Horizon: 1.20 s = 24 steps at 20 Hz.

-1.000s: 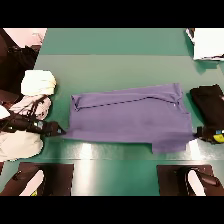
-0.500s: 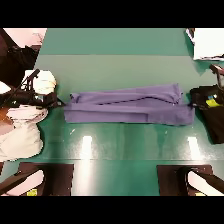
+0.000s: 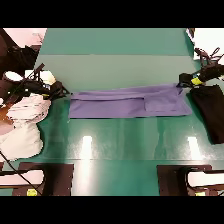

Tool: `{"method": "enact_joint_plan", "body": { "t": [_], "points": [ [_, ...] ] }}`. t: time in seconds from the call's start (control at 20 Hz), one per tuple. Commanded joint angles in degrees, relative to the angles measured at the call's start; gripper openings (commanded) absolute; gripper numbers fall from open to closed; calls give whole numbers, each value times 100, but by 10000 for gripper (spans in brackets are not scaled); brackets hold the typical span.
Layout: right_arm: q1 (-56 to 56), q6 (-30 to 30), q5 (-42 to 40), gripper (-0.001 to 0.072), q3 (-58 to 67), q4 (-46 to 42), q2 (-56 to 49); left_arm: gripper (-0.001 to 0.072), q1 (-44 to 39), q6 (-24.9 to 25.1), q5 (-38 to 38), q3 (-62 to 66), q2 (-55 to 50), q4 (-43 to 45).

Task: Fold the shirts.

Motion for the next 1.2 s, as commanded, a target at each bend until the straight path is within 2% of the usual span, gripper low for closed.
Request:
{"method": "enact_joint_plan", "body": {
  "t": [0.0,0.05,0.1,0.2,0.25,0.3,0.35,0.45,0.6,0.65,0.7,1.0,1.15],
  "points": [
    [-9,20,-216,355,647,723,-625,541,-2,11,407,282,-133,-551],
    [-24,20,-308,500,807,920,-684,542,-2,11,363,439,-133,-734],
    [-46,15,-317,527,986,1067,-708,541,-2,13,223,610,-133,-894],
    [-146,-160,94,526,1261,1102,-704,540,-2,127,-260,938,-129,-1001],
    [-221,-326,457,527,1318,1099,-704,469,-2,243,-546,1032,-129,-1003],
    [-337,-448,894,526,1314,1104,-704,228,-2,345,-756,1045,-129,-1008],
    [-479,-568,1239,527,1237,1102,-704,48,-4,533,-968,1045,-131,-1003],
    [-776,-678,1572,527,994,1102,-704,38,-37,575,-1209,1045,-129,-999],
    [-1314,-693,1534,532,468,1108,-704,38,-297,577,-1307,1045,-129,-986],
    [-1469,-732,1453,594,284,1110,-704,38,-463,577,-1294,1045,-131,-981],
    [-1609,-863,1327,698,94,1110,-704,38,-636,577,-1259,1045,-131,-975],
    [-2050,-1746,861,696,-557,1126,-739,38,-1742,570,-831,1045,-131,-564],
    [-2210,-2035,1019,695,-542,1899,-1067,38,-2035,544,-721,1045,-136,-511]
  ]
}}
